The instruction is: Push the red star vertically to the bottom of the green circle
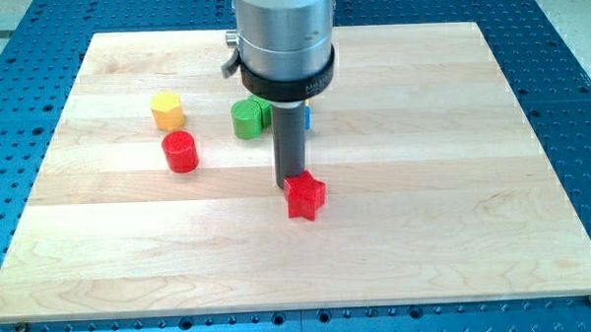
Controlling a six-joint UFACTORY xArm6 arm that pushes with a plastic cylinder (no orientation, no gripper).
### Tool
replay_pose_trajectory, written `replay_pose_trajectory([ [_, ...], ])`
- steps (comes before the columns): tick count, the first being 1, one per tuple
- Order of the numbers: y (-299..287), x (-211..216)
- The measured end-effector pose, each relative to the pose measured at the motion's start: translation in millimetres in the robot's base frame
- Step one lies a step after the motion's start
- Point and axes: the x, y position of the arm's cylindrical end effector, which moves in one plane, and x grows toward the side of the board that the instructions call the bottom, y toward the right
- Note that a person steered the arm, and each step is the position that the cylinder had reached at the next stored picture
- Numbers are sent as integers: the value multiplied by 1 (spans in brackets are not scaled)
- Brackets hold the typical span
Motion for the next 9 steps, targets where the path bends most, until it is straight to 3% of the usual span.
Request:
replay_pose_trajectory([
  [1,0,-9],
  [2,41,-10],
  [3,58,12],
  [4,5,38],
  [6,-45,26],
  [8,-84,68],
  [9,-116,42],
])
